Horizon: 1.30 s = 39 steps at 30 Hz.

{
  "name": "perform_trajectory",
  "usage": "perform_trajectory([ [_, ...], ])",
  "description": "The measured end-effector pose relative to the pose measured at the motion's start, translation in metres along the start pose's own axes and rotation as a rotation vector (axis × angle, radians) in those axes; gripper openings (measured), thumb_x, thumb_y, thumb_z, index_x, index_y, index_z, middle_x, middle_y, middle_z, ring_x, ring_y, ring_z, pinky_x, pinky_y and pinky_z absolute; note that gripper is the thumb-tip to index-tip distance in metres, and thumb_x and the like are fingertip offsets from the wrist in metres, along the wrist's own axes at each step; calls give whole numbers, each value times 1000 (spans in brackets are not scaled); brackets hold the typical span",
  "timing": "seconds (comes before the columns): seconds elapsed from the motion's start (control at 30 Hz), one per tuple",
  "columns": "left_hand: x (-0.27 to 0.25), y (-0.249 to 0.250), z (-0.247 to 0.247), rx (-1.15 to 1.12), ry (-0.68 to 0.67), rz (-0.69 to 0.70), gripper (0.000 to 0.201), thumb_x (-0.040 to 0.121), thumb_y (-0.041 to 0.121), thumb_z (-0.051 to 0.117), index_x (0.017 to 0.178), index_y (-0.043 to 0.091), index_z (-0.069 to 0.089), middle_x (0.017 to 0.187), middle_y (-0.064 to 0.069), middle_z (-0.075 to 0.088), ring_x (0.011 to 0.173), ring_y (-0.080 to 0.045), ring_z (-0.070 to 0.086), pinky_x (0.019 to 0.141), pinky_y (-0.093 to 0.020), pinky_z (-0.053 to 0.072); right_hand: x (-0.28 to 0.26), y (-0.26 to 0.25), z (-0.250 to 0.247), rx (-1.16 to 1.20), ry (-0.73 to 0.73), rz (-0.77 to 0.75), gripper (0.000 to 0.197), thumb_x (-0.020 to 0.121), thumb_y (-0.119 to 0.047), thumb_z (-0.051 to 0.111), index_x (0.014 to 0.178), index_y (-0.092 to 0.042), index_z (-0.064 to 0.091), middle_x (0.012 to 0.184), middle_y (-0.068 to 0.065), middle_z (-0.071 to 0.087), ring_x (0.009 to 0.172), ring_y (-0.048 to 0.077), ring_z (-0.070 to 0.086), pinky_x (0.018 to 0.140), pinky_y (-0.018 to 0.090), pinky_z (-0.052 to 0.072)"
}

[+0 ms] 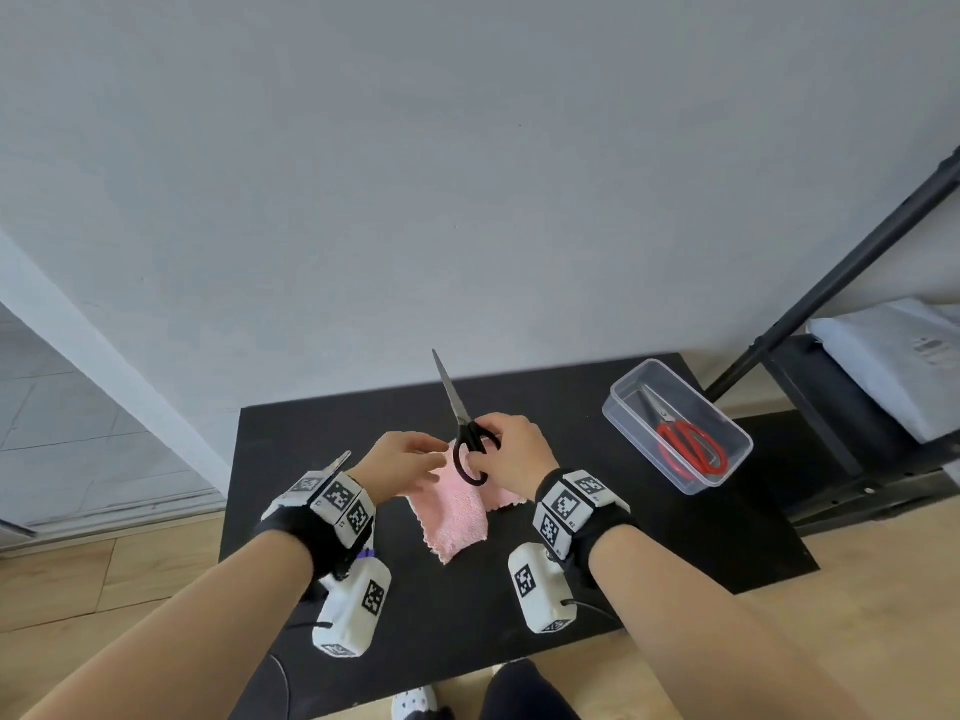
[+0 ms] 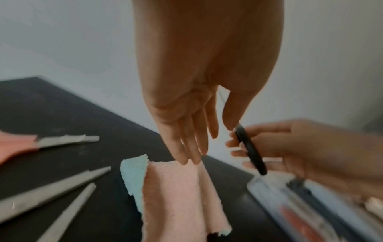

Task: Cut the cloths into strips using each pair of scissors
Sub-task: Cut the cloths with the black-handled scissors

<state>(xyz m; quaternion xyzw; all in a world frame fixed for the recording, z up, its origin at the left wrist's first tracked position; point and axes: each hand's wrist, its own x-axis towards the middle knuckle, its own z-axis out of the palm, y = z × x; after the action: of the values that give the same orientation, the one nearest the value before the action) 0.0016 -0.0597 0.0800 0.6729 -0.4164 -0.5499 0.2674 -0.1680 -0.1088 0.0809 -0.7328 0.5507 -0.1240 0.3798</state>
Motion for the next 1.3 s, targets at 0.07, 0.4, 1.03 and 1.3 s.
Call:
perform_trajectory([
  [0.07, 9, -2, 8, 359, -3, 77, 27, 92, 14, 52, 115, 16, 65, 116, -3, 66, 99, -15, 63, 88, -26, 50, -3, 11, -7, -42, -16, 19, 36, 79, -25, 68, 115, -19, 65, 106, -3, 69, 100, 14, 63, 90, 32, 52],
  [0.4, 39, 24, 62, 911, -116, 150, 34, 94, 16, 40, 116, 27, 63, 125, 6, 58, 112, -19, 57, 97, -29, 42, -15, 73, -61, -42, 30, 149, 32, 77, -18, 67, 109, -19, 68, 102, -3, 71, 99, 11, 63, 89, 29, 50],
  [1.03, 97, 92, 224, 963, -157, -25, 38, 92, 9, 41, 120, 22, 63, 123, -5, 62, 112, -25, 59, 92, -31, 47, -1, 235, -201, -168, -2, 254, 29, 78, -28, 67, 106, -19, 68, 99, -2, 72, 96, 17, 65, 86, 32, 52],
  [1.3, 119, 99, 259, 948, -145, -109, 37, 93, 11, 40, 118, 24, 64, 123, -4, 62, 111, -25, 59, 91, -32, 48, 21, 270, -211, -161, -73, 255, 35, 84, -24, 67, 117, -15, 64, 107, 2, 70, 104, 19, 64, 92, 33, 51],
])
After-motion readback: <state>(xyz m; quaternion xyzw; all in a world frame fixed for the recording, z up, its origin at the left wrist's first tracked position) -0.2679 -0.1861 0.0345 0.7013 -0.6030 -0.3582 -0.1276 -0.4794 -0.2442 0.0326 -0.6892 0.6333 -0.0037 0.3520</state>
